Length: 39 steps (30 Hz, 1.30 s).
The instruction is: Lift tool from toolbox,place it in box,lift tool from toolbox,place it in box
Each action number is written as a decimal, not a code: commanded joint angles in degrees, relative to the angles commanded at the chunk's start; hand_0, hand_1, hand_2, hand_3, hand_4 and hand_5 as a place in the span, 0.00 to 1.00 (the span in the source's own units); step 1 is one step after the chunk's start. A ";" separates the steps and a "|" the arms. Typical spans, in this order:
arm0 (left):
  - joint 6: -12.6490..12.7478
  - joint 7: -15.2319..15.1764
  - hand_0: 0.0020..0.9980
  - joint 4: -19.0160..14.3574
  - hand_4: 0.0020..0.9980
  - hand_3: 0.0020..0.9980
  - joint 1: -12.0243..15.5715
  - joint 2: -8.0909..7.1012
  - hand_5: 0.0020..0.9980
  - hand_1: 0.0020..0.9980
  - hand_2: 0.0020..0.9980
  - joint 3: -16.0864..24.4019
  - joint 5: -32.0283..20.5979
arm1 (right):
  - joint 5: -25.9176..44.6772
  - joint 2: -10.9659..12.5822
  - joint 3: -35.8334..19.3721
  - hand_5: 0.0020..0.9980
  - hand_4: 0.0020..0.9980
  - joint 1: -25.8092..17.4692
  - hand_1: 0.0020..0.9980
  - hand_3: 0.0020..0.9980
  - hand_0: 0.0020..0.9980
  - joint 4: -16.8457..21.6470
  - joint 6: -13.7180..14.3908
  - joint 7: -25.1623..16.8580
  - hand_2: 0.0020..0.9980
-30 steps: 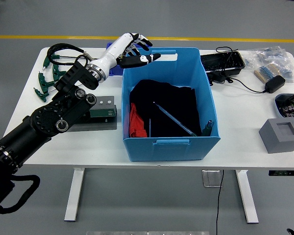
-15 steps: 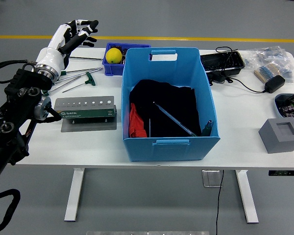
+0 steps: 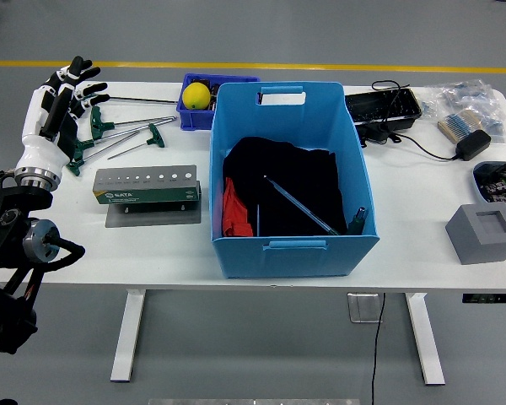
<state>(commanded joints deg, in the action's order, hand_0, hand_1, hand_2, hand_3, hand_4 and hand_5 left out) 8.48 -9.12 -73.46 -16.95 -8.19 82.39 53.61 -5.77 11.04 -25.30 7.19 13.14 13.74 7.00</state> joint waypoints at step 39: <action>-7.72 4.70 0.72 -7.03 0.91 0.73 13.05 3.69 0.79 0.75 0.82 16.10 13.93 | 2.08 -1.21 1.25 0.68 0.78 0.13 0.63 0.56 0.65 0.58 1.16 -0.61 0.70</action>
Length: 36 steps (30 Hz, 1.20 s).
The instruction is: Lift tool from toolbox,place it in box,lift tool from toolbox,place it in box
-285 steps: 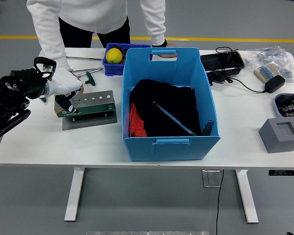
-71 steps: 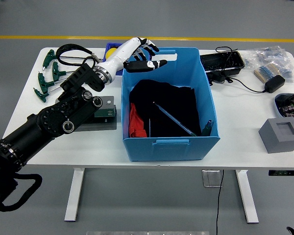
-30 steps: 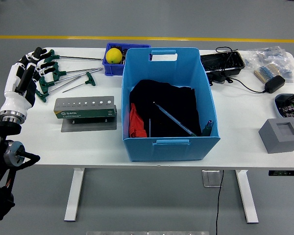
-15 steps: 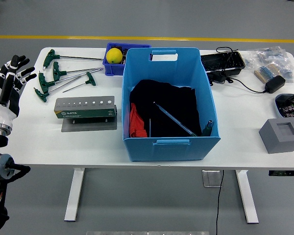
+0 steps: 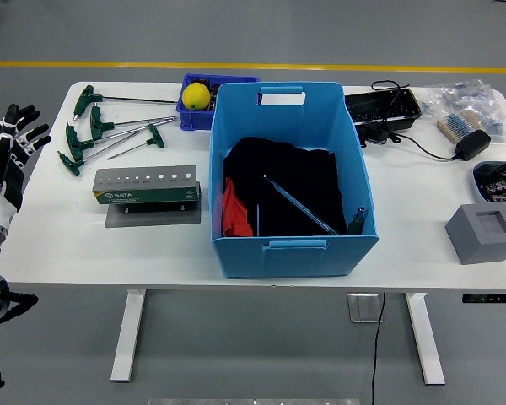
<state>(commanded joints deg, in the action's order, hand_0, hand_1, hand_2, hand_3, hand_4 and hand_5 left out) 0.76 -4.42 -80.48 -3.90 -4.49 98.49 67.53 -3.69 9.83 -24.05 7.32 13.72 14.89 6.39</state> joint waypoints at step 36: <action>-5.69 -1.79 0.76 34.71 0.94 0.73 -11.44 -3.79 0.87 0.81 0.82 -8.44 -1.36 | -5.10 0.11 -3.43 0.69 0.78 -0.22 0.63 0.56 0.64 0.12 -0.38 1.86 0.70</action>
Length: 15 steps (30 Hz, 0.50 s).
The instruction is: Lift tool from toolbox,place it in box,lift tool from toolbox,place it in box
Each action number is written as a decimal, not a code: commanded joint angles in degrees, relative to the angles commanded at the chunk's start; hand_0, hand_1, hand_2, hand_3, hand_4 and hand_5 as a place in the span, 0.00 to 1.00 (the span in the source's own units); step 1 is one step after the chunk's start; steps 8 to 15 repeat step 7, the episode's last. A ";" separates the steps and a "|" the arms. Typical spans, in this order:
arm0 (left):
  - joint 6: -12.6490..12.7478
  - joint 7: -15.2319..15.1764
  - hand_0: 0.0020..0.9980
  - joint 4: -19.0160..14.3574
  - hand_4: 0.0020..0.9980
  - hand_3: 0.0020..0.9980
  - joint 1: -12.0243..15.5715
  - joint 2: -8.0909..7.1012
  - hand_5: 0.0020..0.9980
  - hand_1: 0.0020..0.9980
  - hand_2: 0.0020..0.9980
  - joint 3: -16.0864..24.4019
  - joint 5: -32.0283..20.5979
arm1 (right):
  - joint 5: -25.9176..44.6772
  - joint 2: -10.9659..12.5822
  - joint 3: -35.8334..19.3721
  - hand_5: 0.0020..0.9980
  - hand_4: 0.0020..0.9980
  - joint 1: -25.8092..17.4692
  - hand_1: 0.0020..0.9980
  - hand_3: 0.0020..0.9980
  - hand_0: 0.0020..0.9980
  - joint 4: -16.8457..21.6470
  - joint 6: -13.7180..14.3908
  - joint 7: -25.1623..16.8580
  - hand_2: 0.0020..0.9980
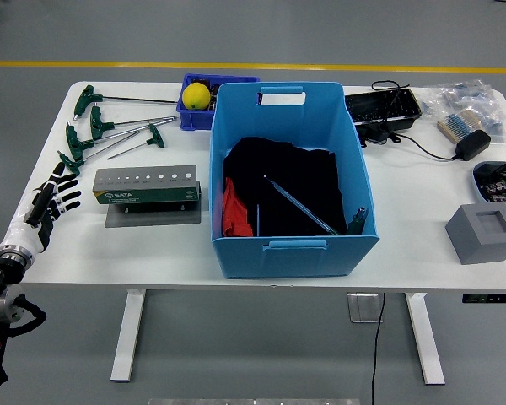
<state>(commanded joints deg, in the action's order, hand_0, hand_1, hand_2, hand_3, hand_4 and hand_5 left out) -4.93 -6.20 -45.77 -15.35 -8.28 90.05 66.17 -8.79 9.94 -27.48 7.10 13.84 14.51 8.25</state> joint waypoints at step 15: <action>-0.36 -0.35 0.77 2.21 0.94 0.73 -0.60 -0.57 0.87 0.82 0.82 -2.09 -0.68 | -0.86 -0.03 -0.47 0.69 0.78 -0.12 0.63 0.56 0.64 0.00 -0.02 0.29 0.70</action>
